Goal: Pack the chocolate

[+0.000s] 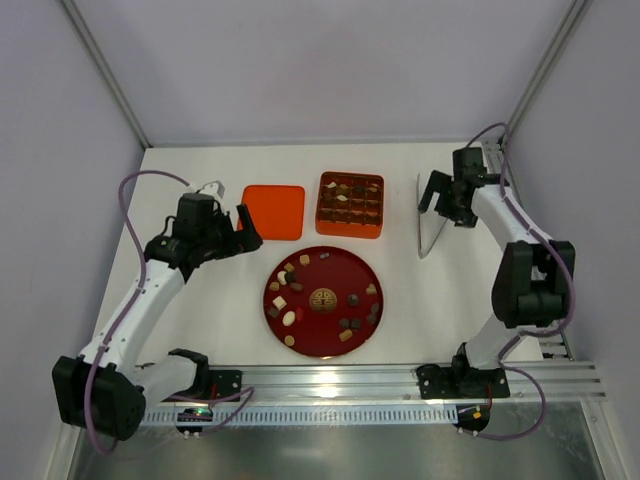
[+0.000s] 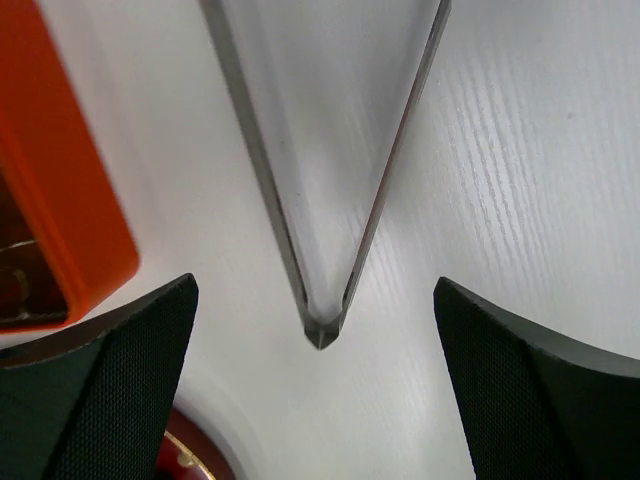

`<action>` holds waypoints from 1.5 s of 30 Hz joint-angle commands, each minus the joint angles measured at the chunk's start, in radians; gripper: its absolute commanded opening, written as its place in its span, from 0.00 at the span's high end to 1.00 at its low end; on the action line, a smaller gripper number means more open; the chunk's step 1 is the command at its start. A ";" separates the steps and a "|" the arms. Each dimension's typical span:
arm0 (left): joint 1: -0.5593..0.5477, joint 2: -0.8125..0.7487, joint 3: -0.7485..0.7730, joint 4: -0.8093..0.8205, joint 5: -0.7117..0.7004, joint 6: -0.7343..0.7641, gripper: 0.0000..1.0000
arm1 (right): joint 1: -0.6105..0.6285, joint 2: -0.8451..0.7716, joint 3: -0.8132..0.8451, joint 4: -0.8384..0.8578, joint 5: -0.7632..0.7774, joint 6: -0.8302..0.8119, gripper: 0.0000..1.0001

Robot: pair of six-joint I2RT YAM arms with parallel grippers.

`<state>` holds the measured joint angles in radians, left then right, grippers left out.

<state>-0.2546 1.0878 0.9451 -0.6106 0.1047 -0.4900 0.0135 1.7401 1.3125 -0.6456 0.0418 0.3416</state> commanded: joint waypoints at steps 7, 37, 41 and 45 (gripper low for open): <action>0.008 0.256 0.294 -0.044 -0.267 0.050 0.00 | 0.253 -0.307 0.040 0.162 0.056 0.028 0.01; 0.190 1.186 0.925 -0.121 -0.092 0.269 0.59 | 0.551 0.235 0.517 0.196 -0.151 0.053 0.20; 0.189 1.213 0.923 -0.121 -0.097 0.268 0.63 | 0.554 0.289 0.560 0.189 -0.169 0.051 0.20; 0.190 1.215 0.910 -0.106 -0.091 0.263 0.70 | 0.559 0.331 0.599 0.185 -0.186 0.042 0.20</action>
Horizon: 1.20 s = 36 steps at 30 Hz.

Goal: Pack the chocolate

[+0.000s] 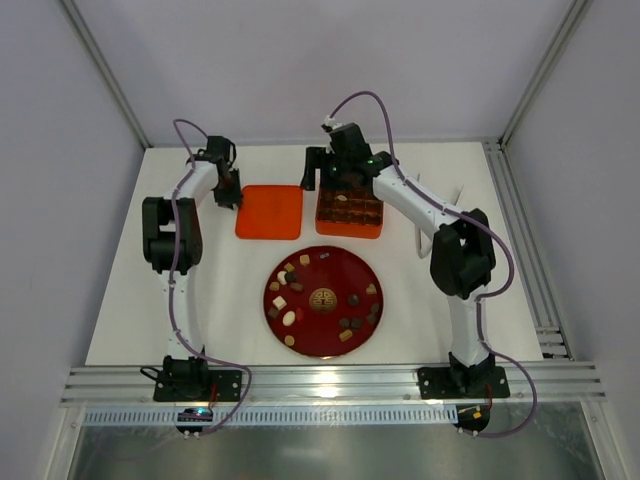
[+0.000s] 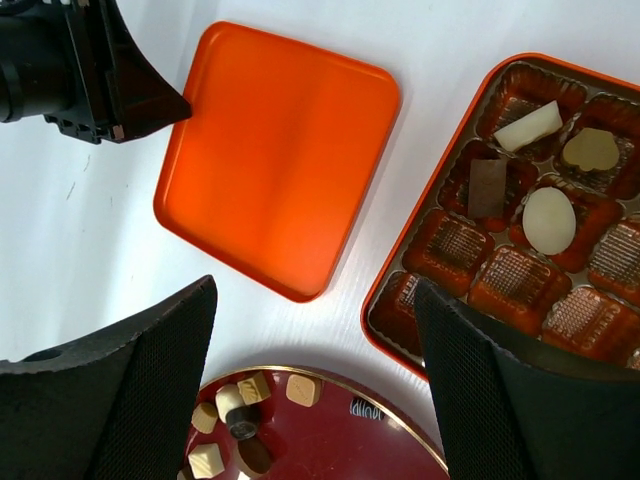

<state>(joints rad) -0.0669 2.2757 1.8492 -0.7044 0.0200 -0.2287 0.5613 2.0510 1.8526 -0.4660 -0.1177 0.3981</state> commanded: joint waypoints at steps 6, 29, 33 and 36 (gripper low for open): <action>0.001 0.028 -0.030 0.005 0.024 -0.001 1.00 | 0.025 0.104 0.137 -0.020 -0.068 -0.028 0.20; 0.104 -0.076 -0.113 0.011 0.339 -0.027 1.00 | 0.032 0.276 0.306 -0.046 -0.097 -0.054 0.20; 0.127 -0.090 -0.114 0.005 0.382 -0.040 1.00 | 0.031 0.282 0.306 -0.046 -0.097 -0.054 0.20; 0.136 -0.104 -0.116 0.003 0.409 -0.044 1.00 | 0.032 0.281 0.304 -0.049 -0.094 -0.056 0.20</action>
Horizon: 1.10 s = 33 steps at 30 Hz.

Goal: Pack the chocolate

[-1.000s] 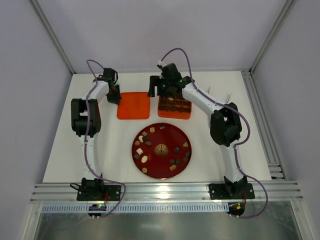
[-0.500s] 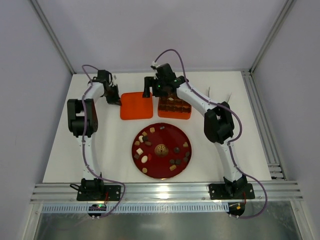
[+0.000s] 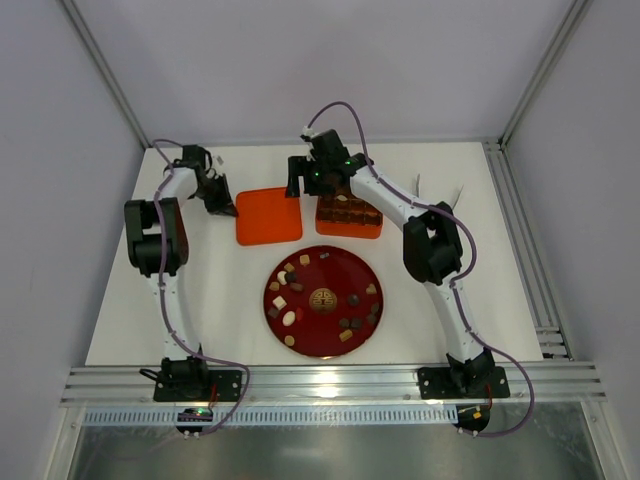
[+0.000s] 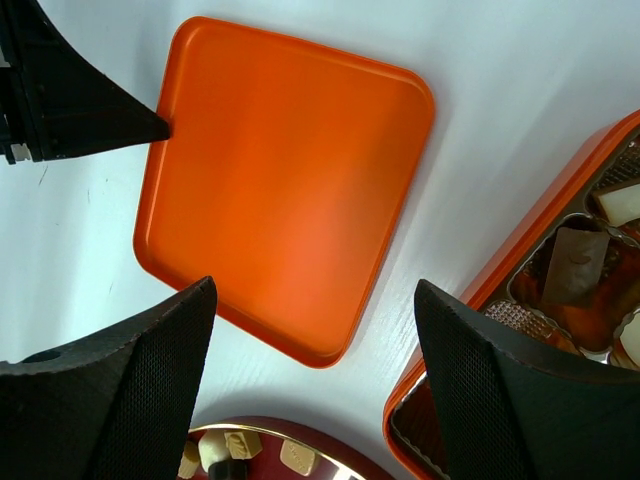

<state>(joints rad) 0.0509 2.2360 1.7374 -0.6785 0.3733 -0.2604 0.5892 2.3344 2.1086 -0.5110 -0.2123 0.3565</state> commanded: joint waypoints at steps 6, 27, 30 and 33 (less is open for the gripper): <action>0.038 -0.085 -0.006 -0.036 0.085 -0.020 1.00 | 0.003 0.002 0.047 -0.006 0.002 -0.016 0.20; 0.082 -0.173 -0.052 -0.026 0.191 -0.060 1.00 | 0.031 0.037 0.037 0.011 -0.006 0.021 0.20; 0.086 -0.182 -0.056 -0.026 0.205 -0.062 1.00 | 0.029 0.036 0.028 0.019 -0.019 0.029 0.20; 0.092 -0.194 -0.061 -0.026 0.222 -0.068 1.00 | 0.029 0.032 0.018 0.037 -0.038 0.042 0.20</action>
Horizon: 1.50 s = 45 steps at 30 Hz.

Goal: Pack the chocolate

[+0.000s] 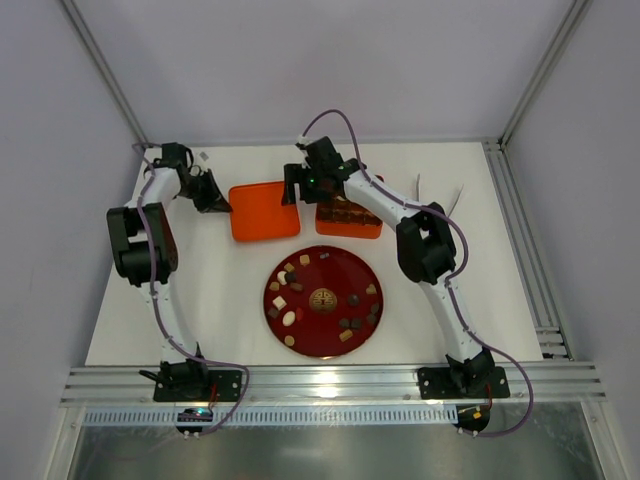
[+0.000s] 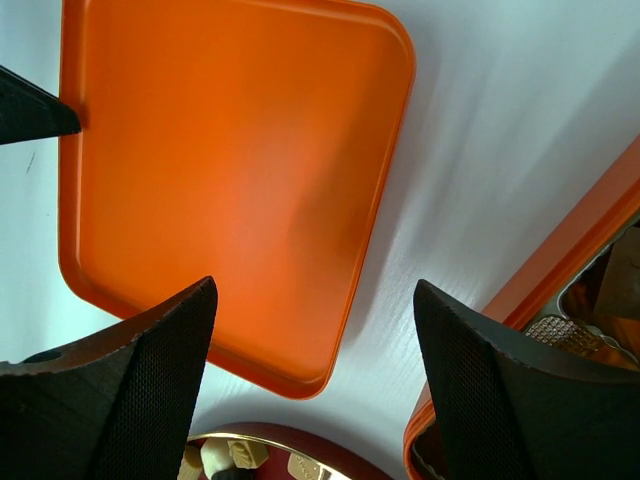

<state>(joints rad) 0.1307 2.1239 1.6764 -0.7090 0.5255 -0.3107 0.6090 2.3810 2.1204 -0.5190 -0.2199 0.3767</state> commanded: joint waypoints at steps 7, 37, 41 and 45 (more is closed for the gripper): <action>0.014 -0.105 -0.012 0.005 0.080 -0.018 1.00 | 0.008 -0.013 -0.005 0.066 -0.055 0.047 0.20; 0.015 -0.237 -0.086 0.043 0.150 -0.050 1.00 | -0.041 -0.154 -0.280 0.543 -0.403 0.418 0.68; 0.000 -0.286 -0.090 0.042 0.108 -0.042 0.83 | -0.051 -0.206 -0.295 0.576 -0.423 0.462 0.87; -0.014 -0.332 -0.084 0.039 0.064 -0.033 0.56 | -0.067 -0.261 -0.319 0.594 -0.438 0.508 0.96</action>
<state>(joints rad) 0.1307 1.8763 1.5791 -0.6868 0.6102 -0.3443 0.5560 2.2200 1.8114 -0.0002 -0.6281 0.8284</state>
